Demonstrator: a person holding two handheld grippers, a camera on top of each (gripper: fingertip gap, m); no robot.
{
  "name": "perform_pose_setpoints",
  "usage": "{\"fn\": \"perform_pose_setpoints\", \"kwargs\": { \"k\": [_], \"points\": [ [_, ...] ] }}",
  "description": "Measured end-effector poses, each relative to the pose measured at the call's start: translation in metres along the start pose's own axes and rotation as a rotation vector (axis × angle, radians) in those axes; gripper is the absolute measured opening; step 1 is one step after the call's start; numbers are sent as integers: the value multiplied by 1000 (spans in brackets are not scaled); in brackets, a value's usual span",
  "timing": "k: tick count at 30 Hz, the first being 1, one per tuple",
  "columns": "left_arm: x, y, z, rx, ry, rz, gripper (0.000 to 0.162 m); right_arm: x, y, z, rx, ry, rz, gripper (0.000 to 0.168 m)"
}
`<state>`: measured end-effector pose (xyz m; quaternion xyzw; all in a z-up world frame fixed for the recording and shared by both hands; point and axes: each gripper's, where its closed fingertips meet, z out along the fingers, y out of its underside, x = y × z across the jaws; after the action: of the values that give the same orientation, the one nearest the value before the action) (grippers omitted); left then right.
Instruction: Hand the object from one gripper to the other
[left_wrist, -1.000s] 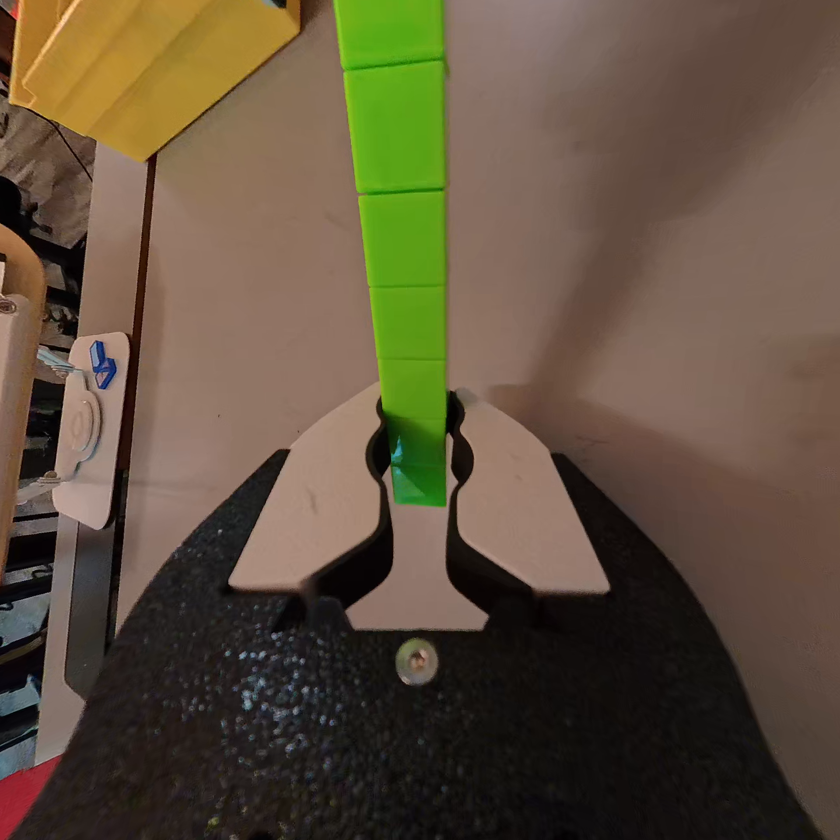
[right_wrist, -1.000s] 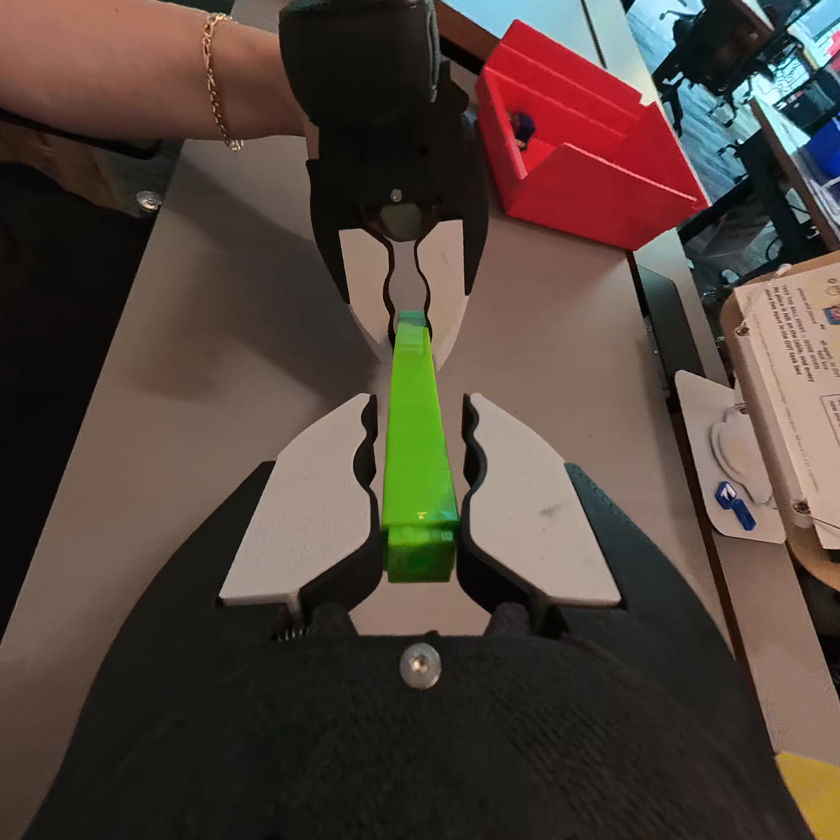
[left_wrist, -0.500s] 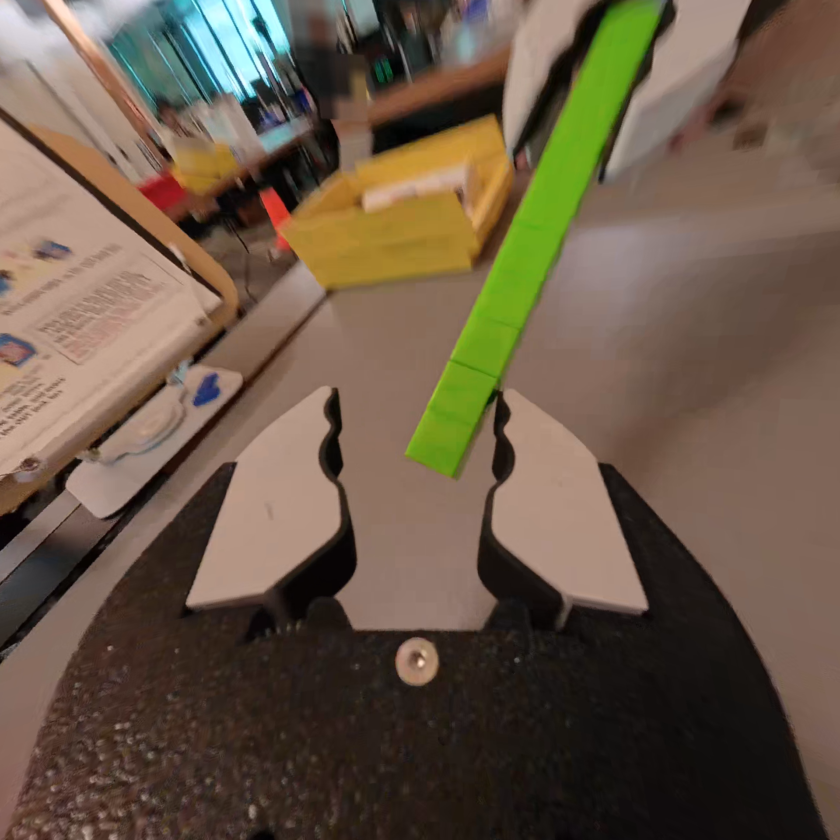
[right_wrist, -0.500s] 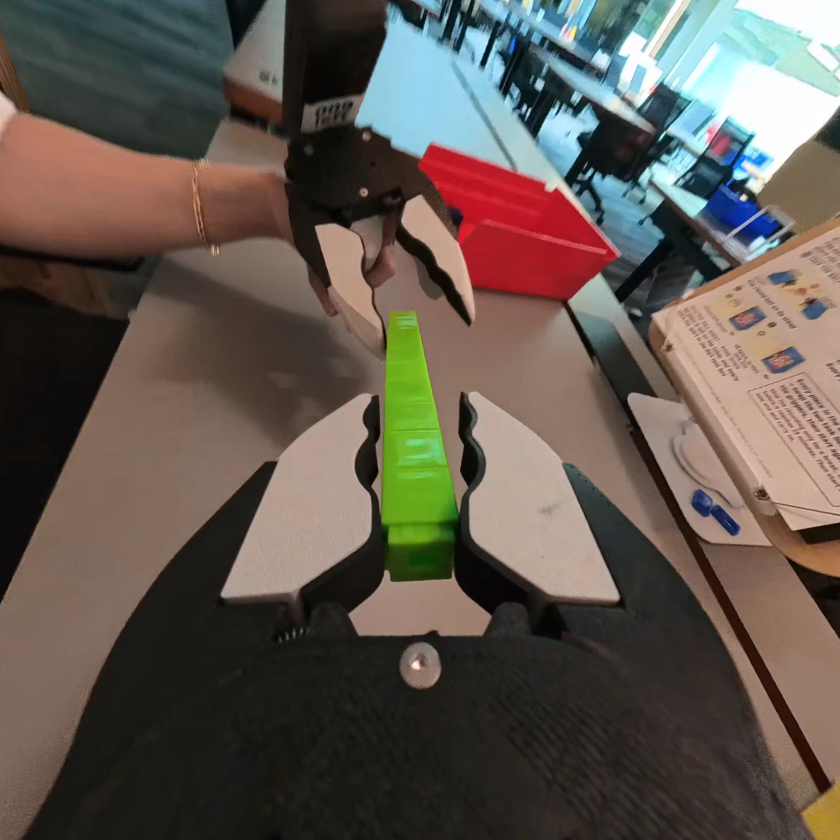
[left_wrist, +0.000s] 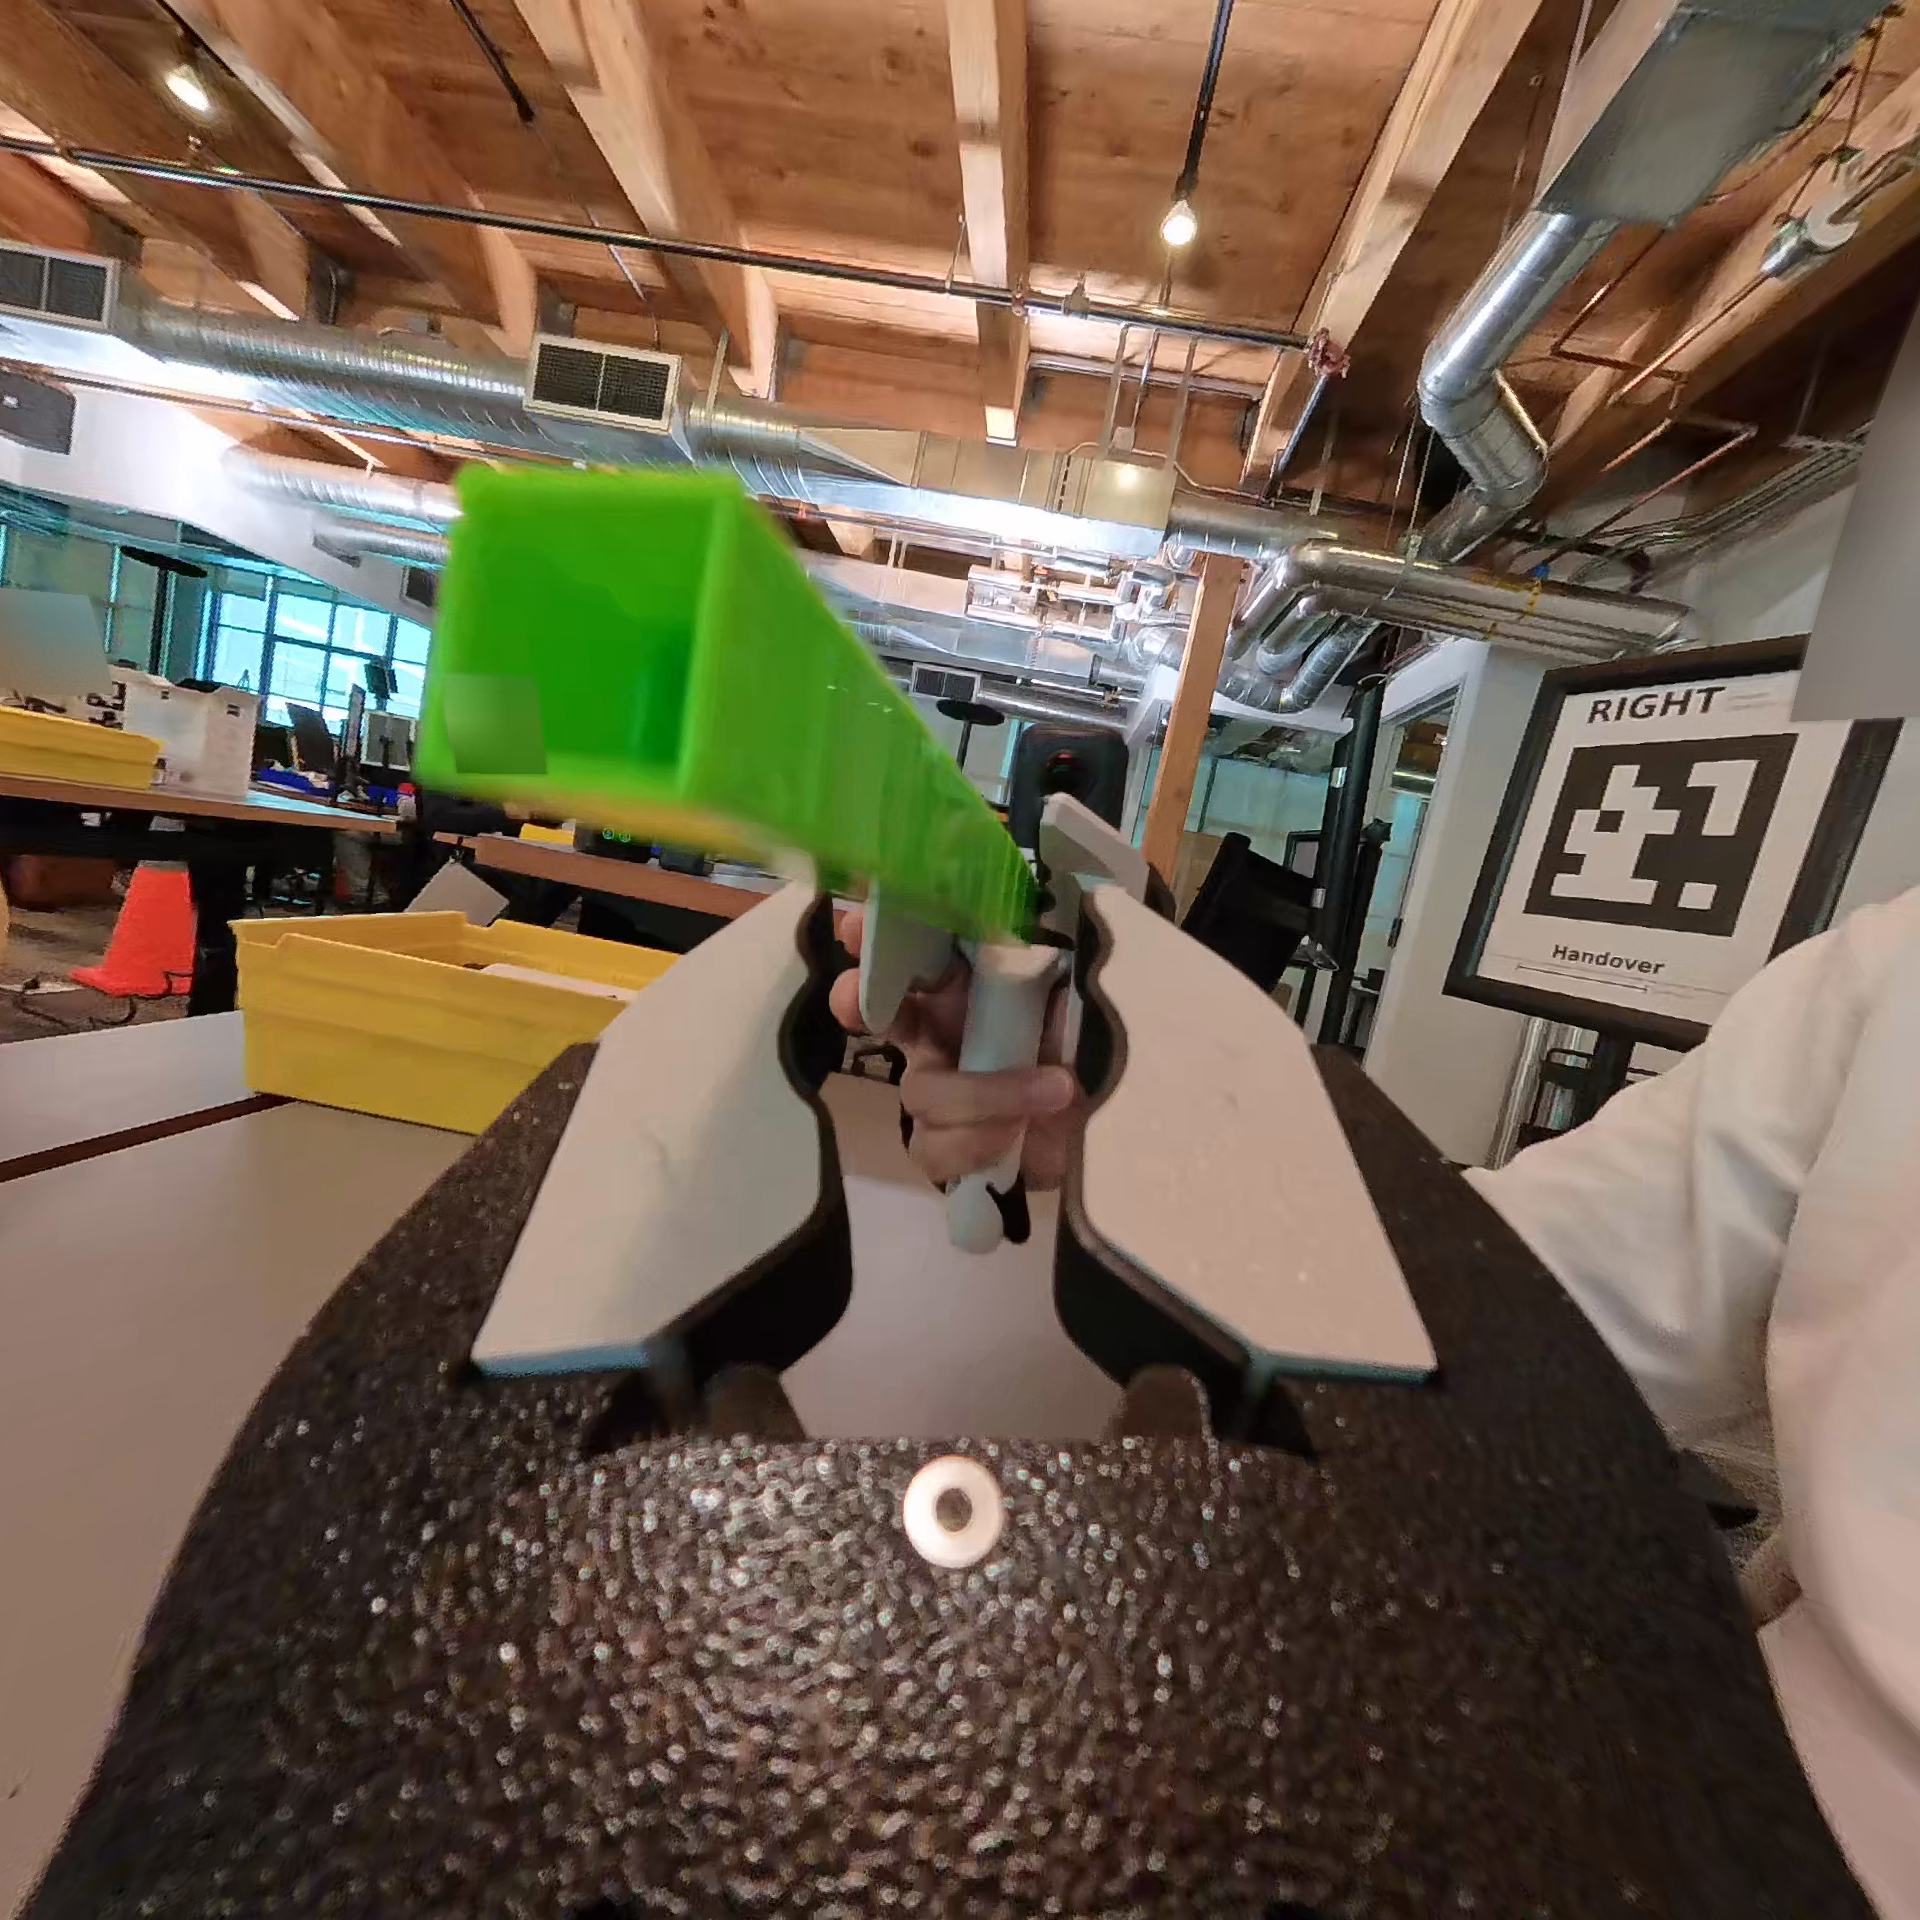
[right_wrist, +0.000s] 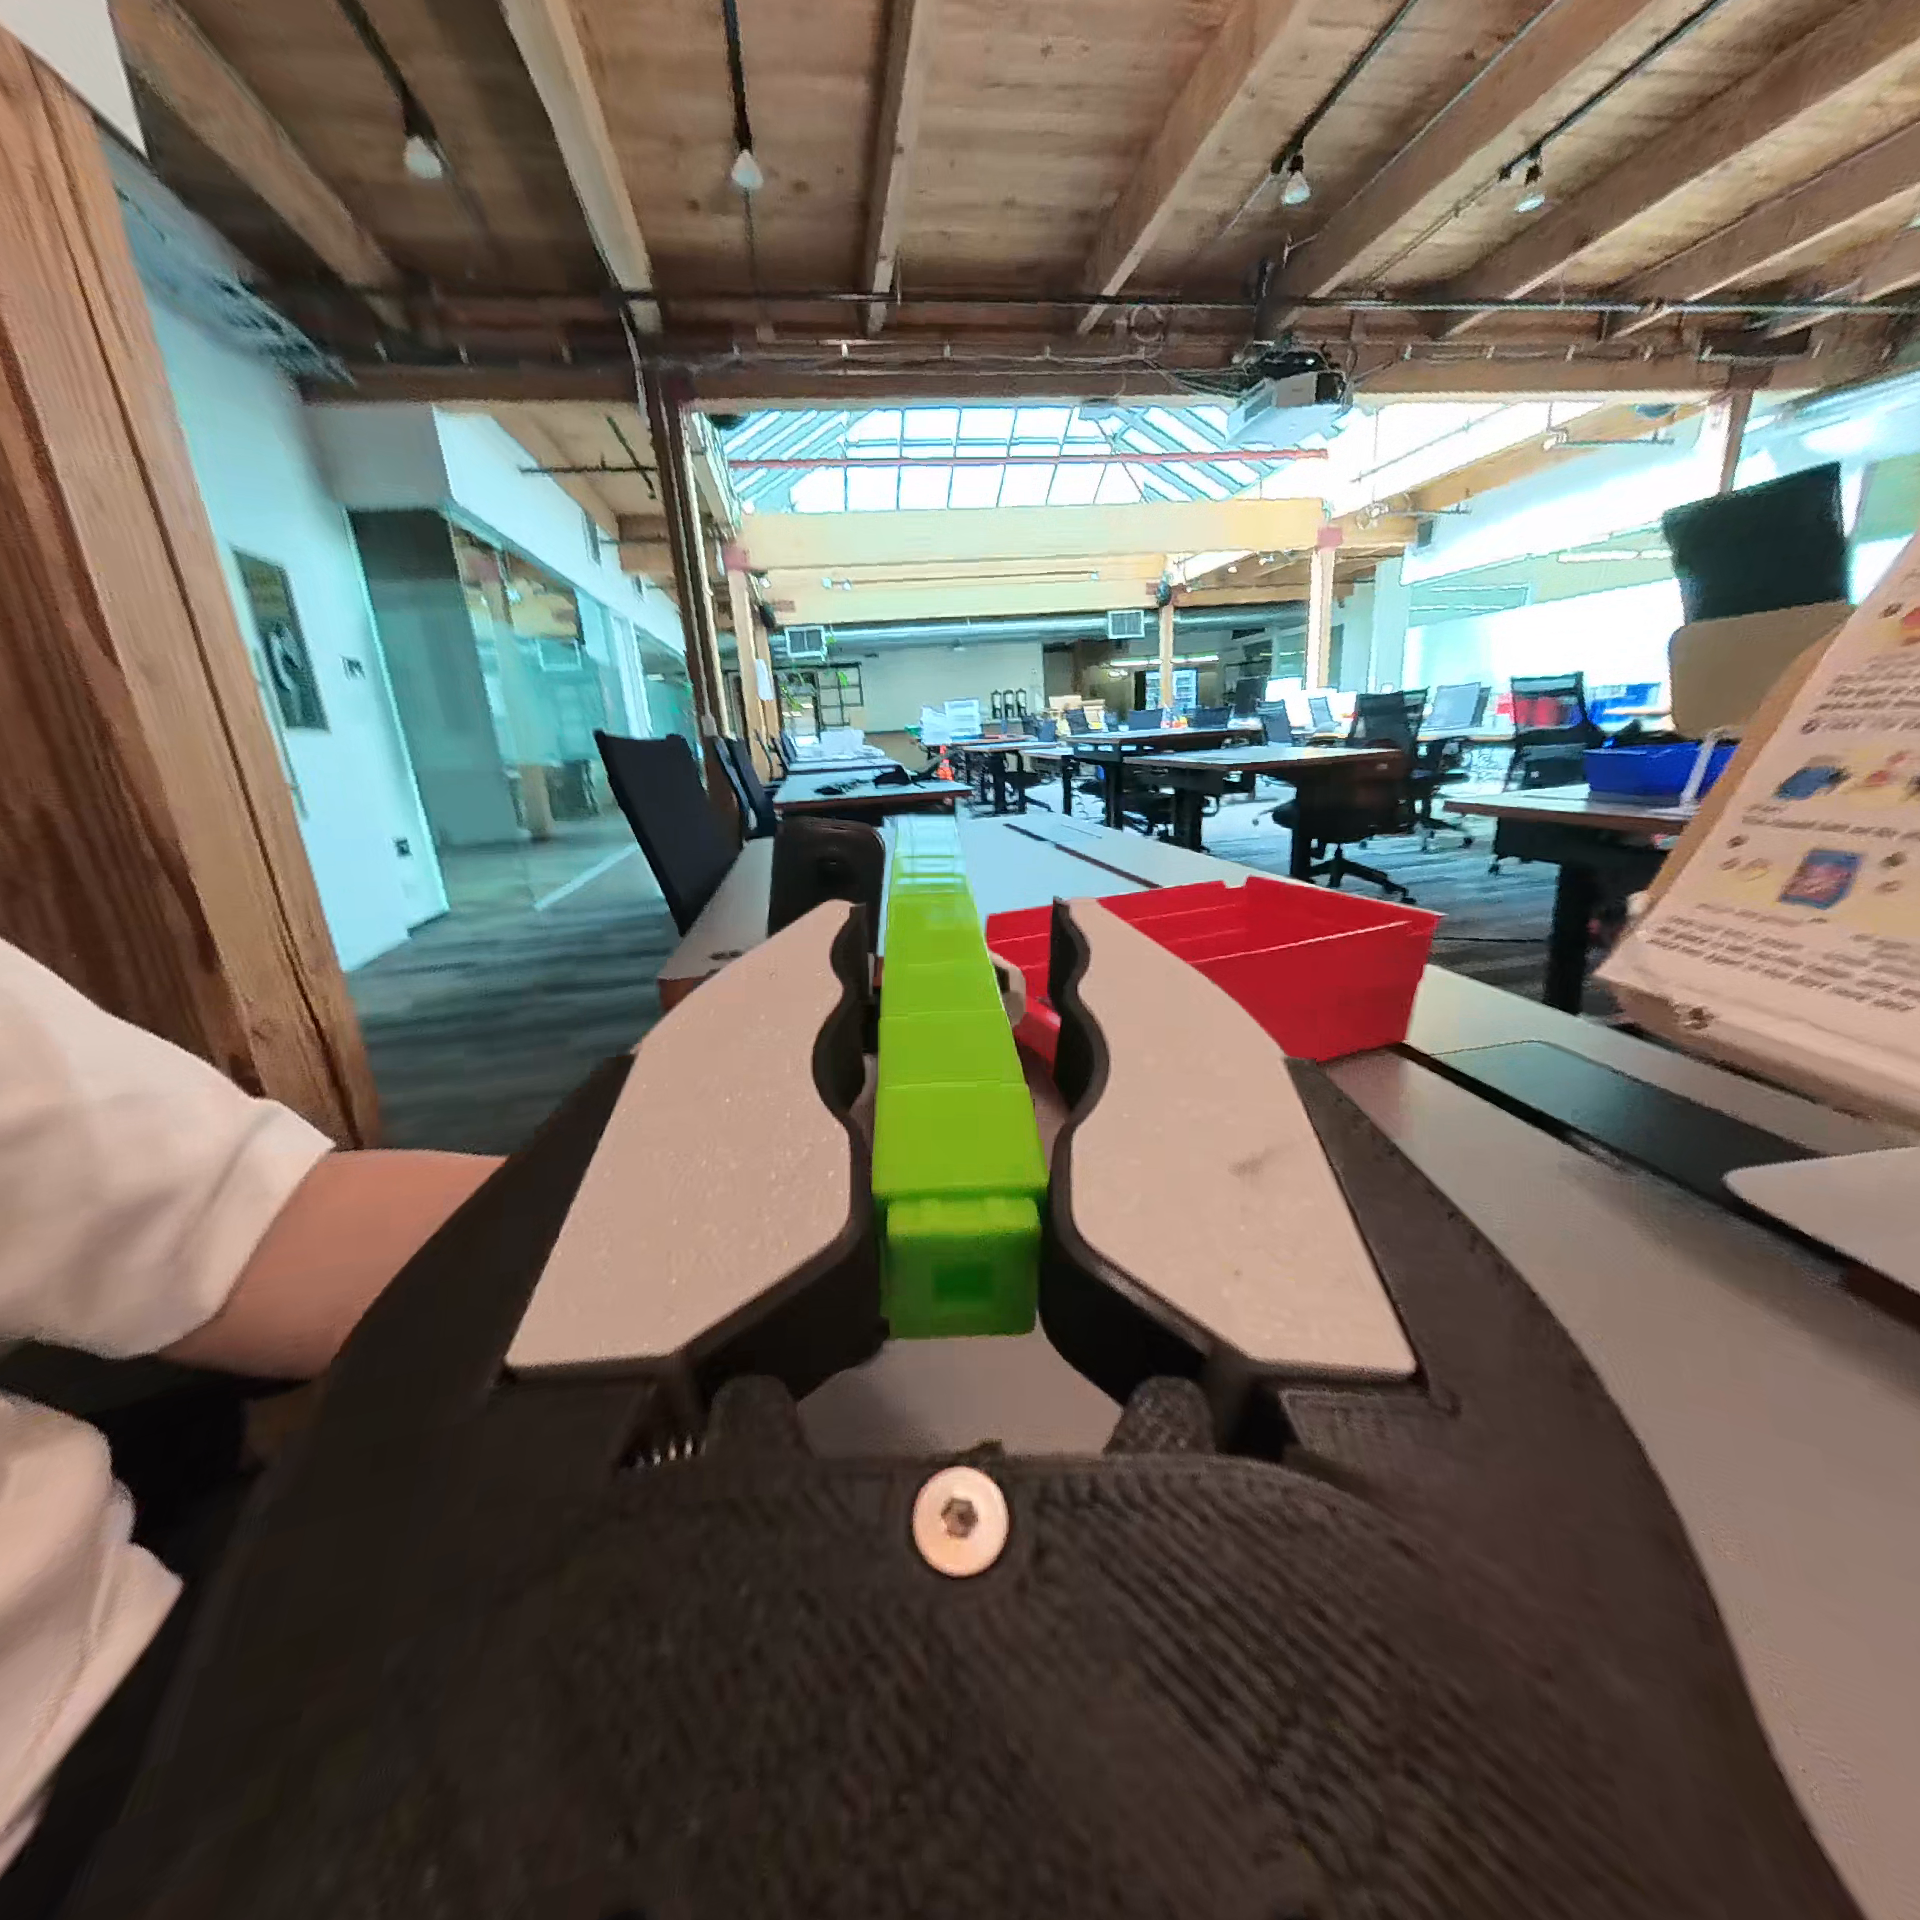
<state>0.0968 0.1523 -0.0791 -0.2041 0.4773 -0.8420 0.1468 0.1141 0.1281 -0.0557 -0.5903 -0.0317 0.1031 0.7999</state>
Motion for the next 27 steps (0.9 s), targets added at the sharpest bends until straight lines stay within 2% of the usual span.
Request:
{"fn": "perform_pose_setpoints", "kwargs": {
  "k": [2,5,10,12,15,18,22,24,27],
  "points": [
    [1,3,1,-14,-8,19,40,-5,9,7,-2,-25,41,33],
    [-1,4,-2,-18,-12,53,24,-7,19,13,-11,-30,49,33],
    [-3,8,-2,-97,-20,86,22,-3,31,11,-80,-23,15,34],
    [-6,9,-1,-152,-60,85,22,5,35,6,-142,18,-40,40],
    [-24,7,-4,-245,-218,114,22,15,42,-4,-280,75,-192,50],
    [-51,6,-18,-343,-468,151,22,32,47,-13,-419,201,-330,55],
    [-74,20,-42,-606,-729,296,22,32,33,-2,-372,329,-481,48],
    [-76,26,-43,-671,-781,391,22,19,27,12,-326,353,-537,45],
    [-76,39,-40,-754,-821,481,22,-1,42,32,-383,304,-572,46]
  ]
}}
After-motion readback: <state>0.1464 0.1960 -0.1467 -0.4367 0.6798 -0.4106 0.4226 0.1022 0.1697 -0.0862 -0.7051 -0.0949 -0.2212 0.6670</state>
